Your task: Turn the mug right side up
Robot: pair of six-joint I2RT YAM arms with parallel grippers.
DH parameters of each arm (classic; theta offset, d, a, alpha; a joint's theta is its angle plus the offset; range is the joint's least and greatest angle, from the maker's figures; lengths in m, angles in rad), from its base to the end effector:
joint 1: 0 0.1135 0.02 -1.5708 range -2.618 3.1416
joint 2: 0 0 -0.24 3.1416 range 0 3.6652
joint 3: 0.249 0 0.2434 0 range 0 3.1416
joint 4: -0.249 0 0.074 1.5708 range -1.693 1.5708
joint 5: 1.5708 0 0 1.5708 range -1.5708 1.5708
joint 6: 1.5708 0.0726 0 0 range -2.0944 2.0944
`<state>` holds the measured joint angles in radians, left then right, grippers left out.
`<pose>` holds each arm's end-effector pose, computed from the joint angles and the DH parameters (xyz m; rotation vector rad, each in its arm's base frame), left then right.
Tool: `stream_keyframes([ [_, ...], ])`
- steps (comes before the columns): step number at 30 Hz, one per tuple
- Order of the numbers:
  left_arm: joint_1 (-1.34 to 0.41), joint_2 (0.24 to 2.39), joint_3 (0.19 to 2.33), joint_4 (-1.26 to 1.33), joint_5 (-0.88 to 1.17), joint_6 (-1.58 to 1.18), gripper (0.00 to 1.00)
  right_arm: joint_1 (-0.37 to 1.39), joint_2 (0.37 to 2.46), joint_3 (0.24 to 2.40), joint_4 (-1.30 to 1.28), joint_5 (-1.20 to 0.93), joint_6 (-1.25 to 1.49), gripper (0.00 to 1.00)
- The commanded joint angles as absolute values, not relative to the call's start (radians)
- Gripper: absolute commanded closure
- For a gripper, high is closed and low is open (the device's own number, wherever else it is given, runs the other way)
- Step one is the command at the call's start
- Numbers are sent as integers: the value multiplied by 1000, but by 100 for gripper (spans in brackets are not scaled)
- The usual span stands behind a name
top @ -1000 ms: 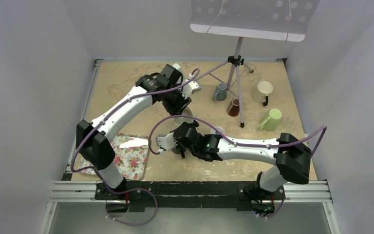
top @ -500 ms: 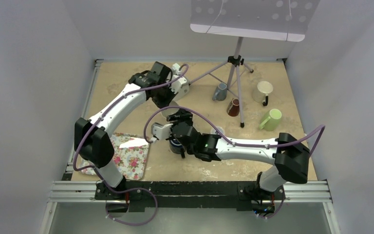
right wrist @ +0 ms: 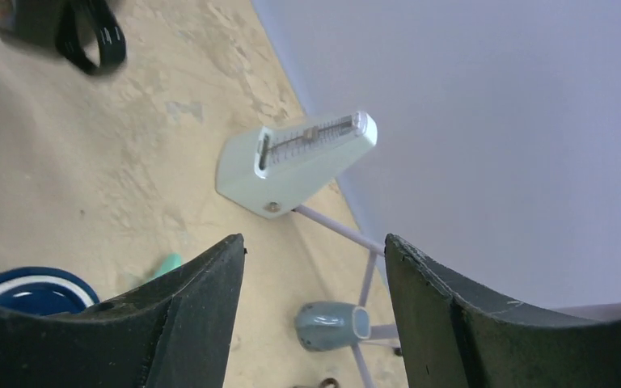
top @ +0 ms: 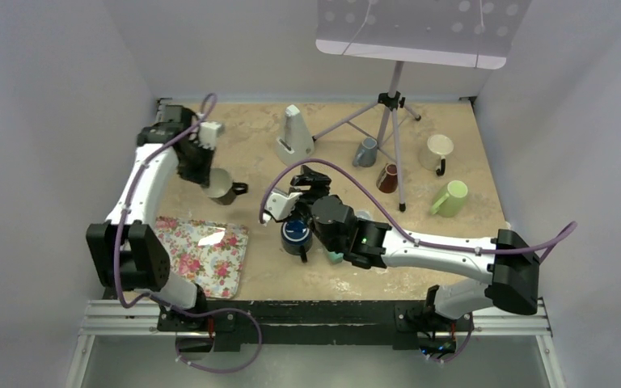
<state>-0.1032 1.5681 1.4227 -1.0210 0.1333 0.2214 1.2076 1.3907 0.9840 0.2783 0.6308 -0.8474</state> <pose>0.3162 -0.0424 0.2445 0.4774 2.6848 -0.1487 0.1640 0.3110 0.2944 -1.1437 1.2323 -0.2643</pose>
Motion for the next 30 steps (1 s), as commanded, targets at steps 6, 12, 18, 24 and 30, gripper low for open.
stream_keyframes([
  [6, 448, 1244, 1190, -1080, 125, 329, 100, 1147, 1345, 944, 326, 442, -535, 31],
  [12, 636, 1255, 1074, -933, 130, 413, 100, 1141, 1341, 932, 333, 409, -495, 31],
  [18, 680, 1362, 1028, -794, 129, 416, 100, 1141, 1344, 947, 320, 418, -443, 31],
  [24, 683, 1428, 1011, -751, 152, 434, 100, 1142, 1354, 975, 271, 430, -363, 32],
  [30, 684, 1450, 1009, -780, 128, 457, 82, 1141, 1332, 972, 142, 382, -264, 31],
])
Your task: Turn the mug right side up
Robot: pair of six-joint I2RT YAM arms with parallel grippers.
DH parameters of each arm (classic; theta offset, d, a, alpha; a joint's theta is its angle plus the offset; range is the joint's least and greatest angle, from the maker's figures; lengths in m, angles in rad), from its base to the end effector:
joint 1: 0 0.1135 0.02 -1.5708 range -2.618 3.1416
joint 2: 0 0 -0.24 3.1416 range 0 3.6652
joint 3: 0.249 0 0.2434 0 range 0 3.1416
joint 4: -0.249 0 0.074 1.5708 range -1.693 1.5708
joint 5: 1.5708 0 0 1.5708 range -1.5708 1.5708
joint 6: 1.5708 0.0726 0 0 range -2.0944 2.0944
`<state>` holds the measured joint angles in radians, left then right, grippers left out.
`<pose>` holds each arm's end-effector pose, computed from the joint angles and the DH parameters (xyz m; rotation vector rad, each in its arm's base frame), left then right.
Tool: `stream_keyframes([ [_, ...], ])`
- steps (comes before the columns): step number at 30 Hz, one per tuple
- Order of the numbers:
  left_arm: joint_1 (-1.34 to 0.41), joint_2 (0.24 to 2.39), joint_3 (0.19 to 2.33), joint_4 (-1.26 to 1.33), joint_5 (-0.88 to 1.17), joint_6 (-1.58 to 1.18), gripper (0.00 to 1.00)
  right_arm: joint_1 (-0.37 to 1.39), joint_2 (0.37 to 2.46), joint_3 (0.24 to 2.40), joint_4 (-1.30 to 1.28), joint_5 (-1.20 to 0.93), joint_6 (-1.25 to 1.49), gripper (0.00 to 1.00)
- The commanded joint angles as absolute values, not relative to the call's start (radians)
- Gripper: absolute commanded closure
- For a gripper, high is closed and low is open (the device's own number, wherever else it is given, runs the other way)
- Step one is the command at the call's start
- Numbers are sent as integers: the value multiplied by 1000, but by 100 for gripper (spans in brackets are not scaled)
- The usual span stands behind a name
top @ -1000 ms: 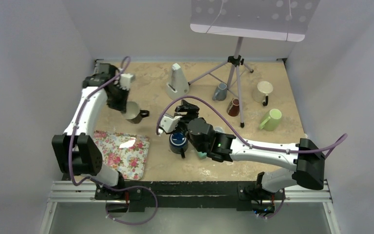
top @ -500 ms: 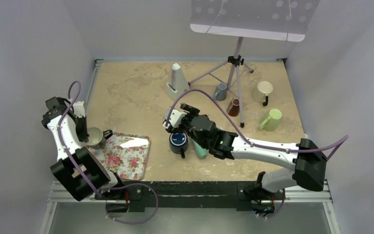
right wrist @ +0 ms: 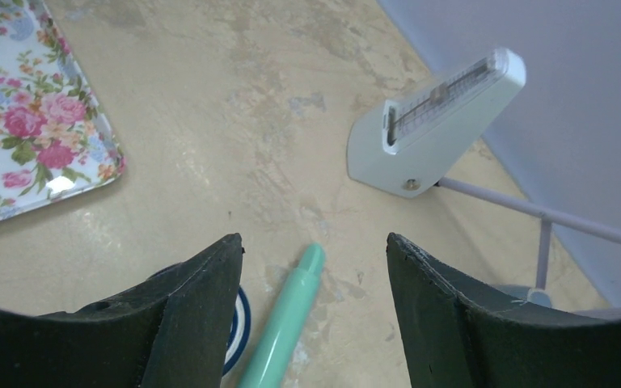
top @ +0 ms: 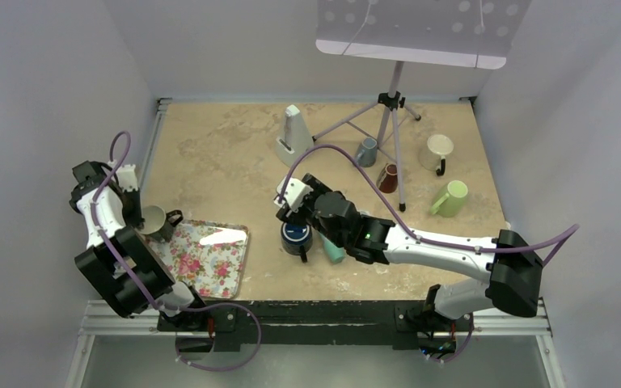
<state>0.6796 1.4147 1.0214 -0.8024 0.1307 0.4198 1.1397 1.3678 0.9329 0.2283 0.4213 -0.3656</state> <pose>0.2214 0.1668 0.1798 -0.3226 2.7333 0.1193 0.1724 0.3038 0.2748 -0.9671 1.4739 0.1885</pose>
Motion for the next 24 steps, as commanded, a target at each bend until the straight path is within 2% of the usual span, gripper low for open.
stream_keyframes([
  [1, 685, 1446, 1019, -790, 125, 457, 66, 1141, 1326, 971, 114, 379, -245, 31],
  [3, 684, 1434, 1054, -824, 127, 451, 48, 1141, 1313, 978, 44, 371, -189, 27],
  [4, 684, 1423, 1076, -841, 132, 446, 42, 1141, 1306, 983, 9, 359, -151, 5],
  [5, 685, 1410, 1101, -866, 140, 444, 35, 1141, 1297, 988, -51, 349, -112, 2],
  [7, 684, 1390, 1163, -926, 165, 442, 23, 1144, 1284, 986, -136, 336, -38, 1],
  [9, 683, 1370, 1226, -984, 200, 443, 19, 1145, 1277, 969, -197, 320, 77, 1],
  [13, 656, 1318, 1321, -1065, 285, 413, 18, 1167, 1283, 904, -193, 288, 262, 15],
  [19, 513, 1263, 1388, -1112, 363, 267, 19, 1254, 1403, 895, -146, 379, 446, 27],
  [24, 438, 1249, 1397, -1133, 446, 197, 21, 1302, 1506, 888, -256, 474, 700, 42],
])
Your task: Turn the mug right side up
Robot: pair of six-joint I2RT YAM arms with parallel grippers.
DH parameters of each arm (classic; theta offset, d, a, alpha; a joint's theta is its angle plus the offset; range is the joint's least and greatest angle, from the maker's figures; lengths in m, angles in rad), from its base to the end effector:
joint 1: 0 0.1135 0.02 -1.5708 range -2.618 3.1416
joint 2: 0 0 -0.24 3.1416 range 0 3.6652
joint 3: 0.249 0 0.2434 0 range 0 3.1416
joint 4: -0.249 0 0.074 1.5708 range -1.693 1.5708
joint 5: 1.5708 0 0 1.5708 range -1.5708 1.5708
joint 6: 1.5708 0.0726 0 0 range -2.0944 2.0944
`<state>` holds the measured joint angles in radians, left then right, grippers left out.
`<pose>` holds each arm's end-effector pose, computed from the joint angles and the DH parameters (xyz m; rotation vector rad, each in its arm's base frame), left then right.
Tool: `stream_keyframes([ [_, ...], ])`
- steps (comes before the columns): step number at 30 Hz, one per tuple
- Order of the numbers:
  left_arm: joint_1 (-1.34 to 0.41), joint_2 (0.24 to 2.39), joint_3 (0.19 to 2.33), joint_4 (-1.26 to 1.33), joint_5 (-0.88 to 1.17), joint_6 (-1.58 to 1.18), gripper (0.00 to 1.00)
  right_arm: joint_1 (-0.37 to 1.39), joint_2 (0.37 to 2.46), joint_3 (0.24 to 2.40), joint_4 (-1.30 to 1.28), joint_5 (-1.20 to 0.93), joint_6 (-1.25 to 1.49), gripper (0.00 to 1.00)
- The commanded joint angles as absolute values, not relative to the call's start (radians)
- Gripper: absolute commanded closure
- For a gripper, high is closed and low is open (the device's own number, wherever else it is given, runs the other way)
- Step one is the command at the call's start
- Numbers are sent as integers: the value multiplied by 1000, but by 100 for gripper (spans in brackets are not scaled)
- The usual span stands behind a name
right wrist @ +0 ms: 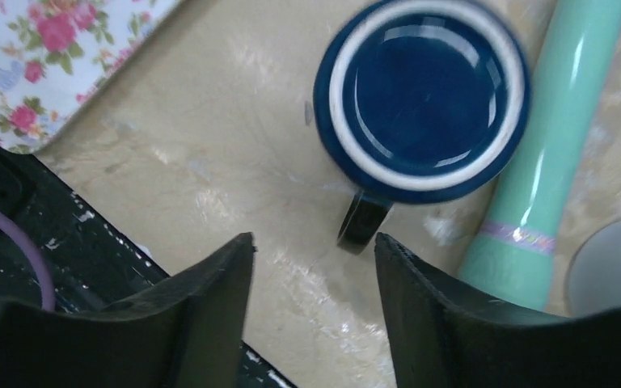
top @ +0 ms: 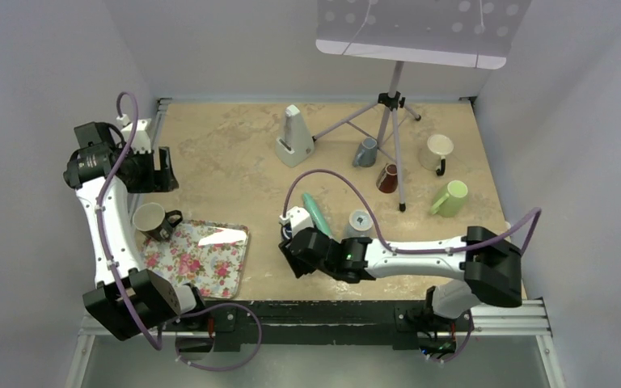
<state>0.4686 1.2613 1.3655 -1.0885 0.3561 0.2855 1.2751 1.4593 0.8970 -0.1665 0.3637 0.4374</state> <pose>0.2380 0.0921 0.3080 -0.0921 2.4699 -0.1386 0.1211 0.3088 0.1825 -0.7569 2.1626 0.4972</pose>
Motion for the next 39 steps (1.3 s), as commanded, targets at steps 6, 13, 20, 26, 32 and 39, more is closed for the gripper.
stream_keyframes([
  [6, 336, 1191, 1345, -1154, 406, 201, 21, 1308, 1628, 940, -332, 542, 861, 44],
  [13, 290, 1129, 1284, -1166, 473, 160, 22, 1309, 1717, 976, -284, 585, 904, 48],
  [20, 291, 1049, 1243, -1213, 495, 187, 22, 1300, 1776, 1027, -308, 645, 912, 50],
  [26, 290, 1024, 1230, -1230, 516, 190, 22, 1279, 1805, 1065, -317, 679, 903, 96],
  [32, 288, 1048, 1206, -1162, 729, 102, 16, 1270, 1688, 1107, -198, 567, 694, 100],
  [39, 282, 1121, 1203, -994, 997, -164, 14, 1078, 1415, 984, 290, 110, 693, 100],
])
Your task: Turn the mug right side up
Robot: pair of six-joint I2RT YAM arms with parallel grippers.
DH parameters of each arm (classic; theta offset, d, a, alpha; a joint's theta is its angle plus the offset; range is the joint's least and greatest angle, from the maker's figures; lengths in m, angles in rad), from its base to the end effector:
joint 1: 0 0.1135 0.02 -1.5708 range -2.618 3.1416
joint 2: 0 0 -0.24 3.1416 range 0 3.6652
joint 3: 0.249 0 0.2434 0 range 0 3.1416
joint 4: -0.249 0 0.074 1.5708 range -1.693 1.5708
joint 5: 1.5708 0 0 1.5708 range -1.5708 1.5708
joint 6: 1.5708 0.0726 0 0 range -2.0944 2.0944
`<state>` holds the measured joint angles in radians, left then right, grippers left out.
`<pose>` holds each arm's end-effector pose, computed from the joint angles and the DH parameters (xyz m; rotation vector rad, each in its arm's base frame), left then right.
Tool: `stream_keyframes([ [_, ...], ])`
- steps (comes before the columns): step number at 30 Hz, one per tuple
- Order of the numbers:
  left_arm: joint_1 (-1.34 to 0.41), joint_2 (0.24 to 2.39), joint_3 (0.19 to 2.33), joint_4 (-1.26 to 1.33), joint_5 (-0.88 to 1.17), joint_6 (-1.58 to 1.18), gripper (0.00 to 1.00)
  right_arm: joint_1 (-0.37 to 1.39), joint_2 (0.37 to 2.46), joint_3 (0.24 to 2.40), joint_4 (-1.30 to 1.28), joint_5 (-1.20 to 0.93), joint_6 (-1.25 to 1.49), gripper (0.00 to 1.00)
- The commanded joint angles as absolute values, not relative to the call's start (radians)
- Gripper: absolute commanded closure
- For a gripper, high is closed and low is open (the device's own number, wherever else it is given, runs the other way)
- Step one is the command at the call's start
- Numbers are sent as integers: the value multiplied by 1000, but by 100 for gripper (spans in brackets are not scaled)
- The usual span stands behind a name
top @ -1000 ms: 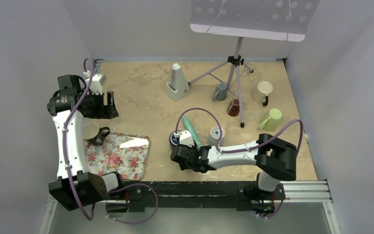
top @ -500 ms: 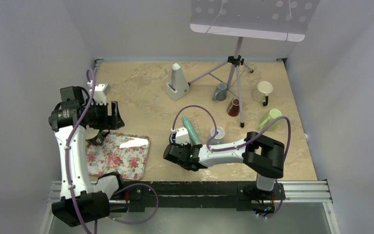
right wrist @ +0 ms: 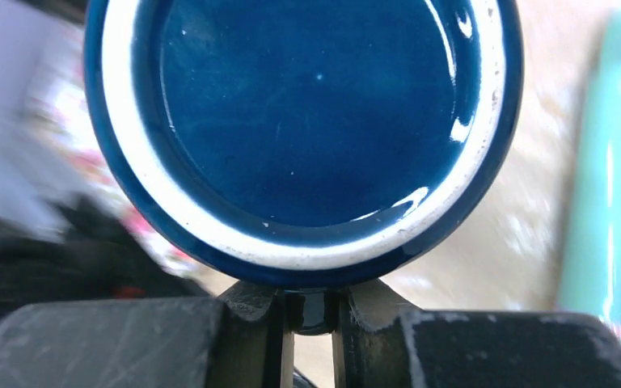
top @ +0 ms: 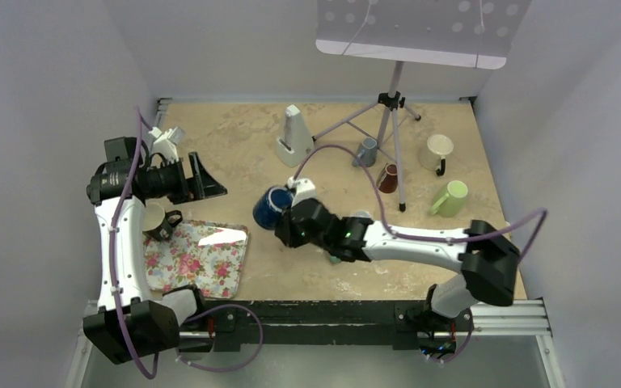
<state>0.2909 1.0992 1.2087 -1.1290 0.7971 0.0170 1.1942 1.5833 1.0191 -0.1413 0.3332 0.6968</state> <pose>0.2105 0.0088 0.3065 -0.0435 2.3643 -0.8752 0.1556 0.3288 0.1856 -0.3936 2.2766 0.6358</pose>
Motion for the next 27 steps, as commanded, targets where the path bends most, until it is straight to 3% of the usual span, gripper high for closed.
stream_keyframes([
  [1, 276, 1120, 1184, -953, 1023, -215, 14, 1058, 1402, 971, 351, 73, 705, 100],
  [9, 130, 1083, 1036, -467, 1129, -643, 11, 997, 1438, 1037, 568, -97, 802, 100],
  [15, 122, 1081, 998, -246, 1174, -804, 17, 980, 1468, 1104, 567, -134, 810, 100],
  [21, 127, 1080, 1045, -369, 1158, -688, 23, 903, 1423, 1002, 635, -145, 904, 100],
  [27, 135, 1110, 1078, -335, 1142, -710, 15, 837, 1347, 997, 567, -144, 848, 100],
])
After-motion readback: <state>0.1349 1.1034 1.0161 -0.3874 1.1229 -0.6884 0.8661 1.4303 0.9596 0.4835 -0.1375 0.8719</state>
